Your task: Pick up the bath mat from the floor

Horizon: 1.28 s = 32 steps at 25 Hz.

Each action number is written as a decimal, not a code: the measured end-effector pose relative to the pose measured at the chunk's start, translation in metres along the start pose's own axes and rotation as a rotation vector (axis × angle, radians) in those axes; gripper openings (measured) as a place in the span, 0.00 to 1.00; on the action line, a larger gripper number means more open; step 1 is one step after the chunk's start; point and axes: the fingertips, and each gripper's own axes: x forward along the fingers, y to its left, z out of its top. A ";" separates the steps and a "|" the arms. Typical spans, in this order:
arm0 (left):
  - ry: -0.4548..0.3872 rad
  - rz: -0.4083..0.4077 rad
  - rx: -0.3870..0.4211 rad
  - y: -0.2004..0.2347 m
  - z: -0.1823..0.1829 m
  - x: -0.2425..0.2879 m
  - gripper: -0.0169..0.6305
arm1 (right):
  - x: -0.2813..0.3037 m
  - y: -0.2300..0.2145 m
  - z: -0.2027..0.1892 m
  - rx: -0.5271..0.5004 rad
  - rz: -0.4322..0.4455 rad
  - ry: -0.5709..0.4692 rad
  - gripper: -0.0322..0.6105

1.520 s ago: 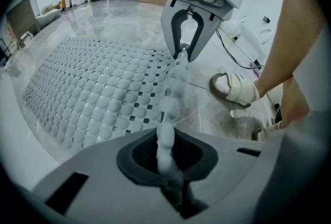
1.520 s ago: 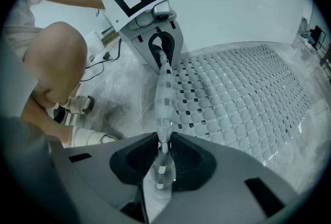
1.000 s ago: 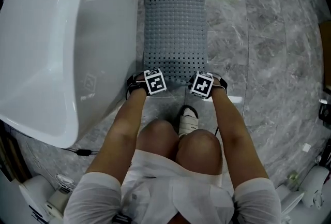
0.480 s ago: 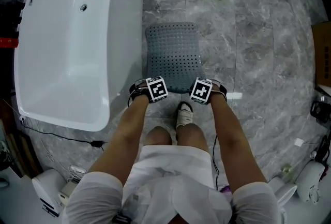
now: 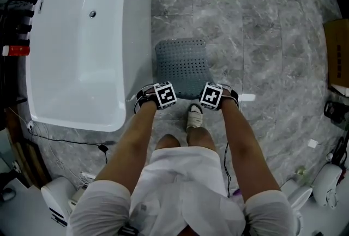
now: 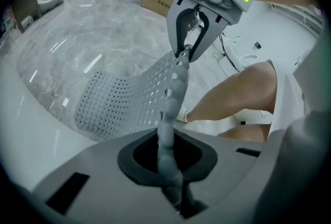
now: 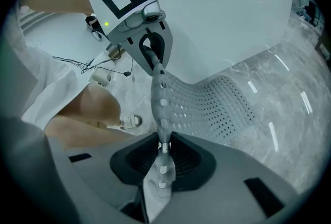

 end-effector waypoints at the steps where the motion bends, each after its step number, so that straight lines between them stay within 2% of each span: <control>1: 0.000 -0.001 0.001 -0.003 0.000 -0.004 0.08 | -0.004 0.010 -0.002 0.026 0.035 0.011 0.19; 3: 0.001 0.001 0.002 -0.007 0.000 -0.012 0.08 | -0.011 0.024 -0.003 0.059 0.083 0.029 0.19; 7: 0.004 0.005 -0.001 -0.016 -0.002 -0.031 0.08 | -0.030 0.014 0.012 -0.005 -0.019 -0.011 0.19; 14: -0.013 0.010 -0.005 -0.042 0.004 -0.065 0.08 | -0.064 0.042 0.015 -0.010 -0.006 -0.006 0.19; 16: -0.022 -0.019 -0.016 -0.061 0.007 -0.078 0.08 | -0.077 0.053 0.013 -0.016 -0.001 -0.002 0.19; 18: -0.029 -0.082 -0.037 -0.087 0.012 -0.093 0.08 | -0.093 0.064 0.013 -0.017 0.000 -0.006 0.19; 22: -0.032 0.003 -0.026 -0.096 0.017 -0.124 0.08 | -0.130 0.089 0.014 -0.018 0.013 -0.012 0.19; 32: -0.033 0.019 0.027 -0.150 0.043 -0.221 0.08 | -0.218 0.140 0.020 -0.039 0.039 -0.028 0.18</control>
